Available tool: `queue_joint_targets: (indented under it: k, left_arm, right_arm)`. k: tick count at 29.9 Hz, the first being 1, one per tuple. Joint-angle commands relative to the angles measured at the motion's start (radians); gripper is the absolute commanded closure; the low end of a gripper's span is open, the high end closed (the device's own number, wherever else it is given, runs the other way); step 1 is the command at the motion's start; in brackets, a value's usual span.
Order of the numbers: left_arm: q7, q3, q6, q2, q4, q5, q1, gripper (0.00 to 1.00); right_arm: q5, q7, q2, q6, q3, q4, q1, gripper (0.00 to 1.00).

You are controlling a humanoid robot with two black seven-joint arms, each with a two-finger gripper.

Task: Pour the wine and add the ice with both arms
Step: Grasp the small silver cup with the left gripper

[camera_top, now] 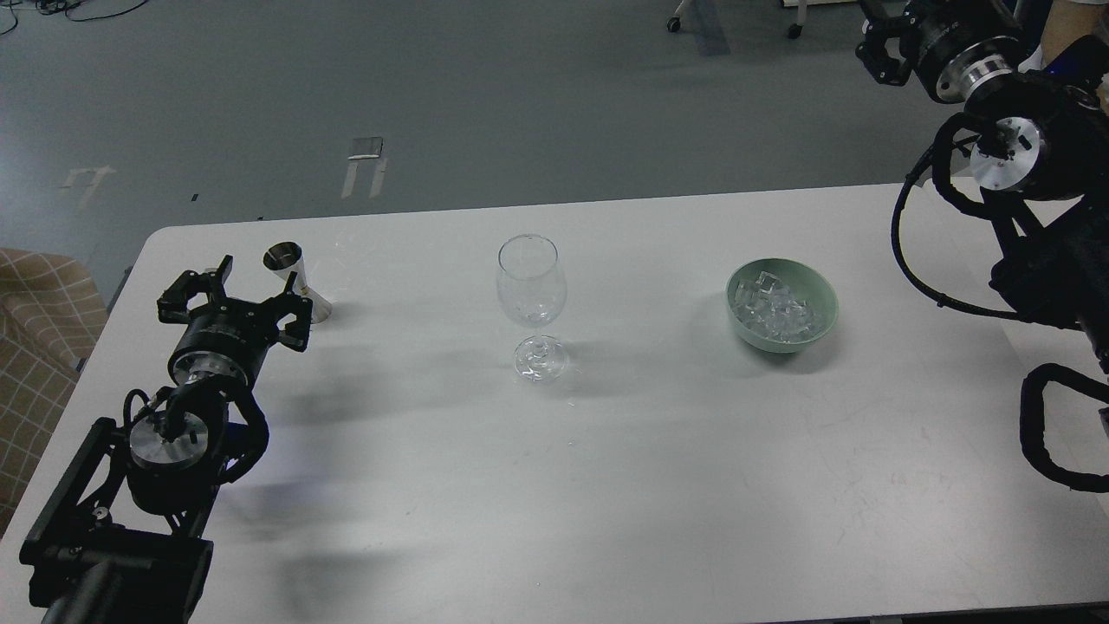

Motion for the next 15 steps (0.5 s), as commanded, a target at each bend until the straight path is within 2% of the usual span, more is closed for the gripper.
queue_joint_targets:
  k: [1,4,8,12,15]
  left_arm:
    - [0.000,-0.003,-0.006,-0.026,0.012,-0.002,0.002,0.38]
    - [0.000,0.011,-0.009,-0.029,0.054,0.003,0.002,0.43]
    - [0.000,0.010,-0.024,-0.032,0.126,0.001,-0.004,0.43]
    - [0.001,0.000,-0.128,-0.033,0.293,0.000,-0.046,0.43]
    - [0.001,-0.003,-0.159,-0.035,0.331,0.000,-0.061,0.45]
  right_arm:
    - [0.002,-0.001,0.000,-0.004,0.000,0.000,-0.002,0.00]
    - [0.002,-0.001,0.000,-0.010,0.000,0.000,-0.004,0.00]
    - [0.002,-0.003,-0.002,-0.010,0.000,0.000,-0.001,0.00]
    - [0.002,-0.015,-0.002,-0.010,0.000,0.000,0.012,0.00]
    - [0.002,-0.021,0.000,-0.010,-0.001,0.000,0.016,0.00]
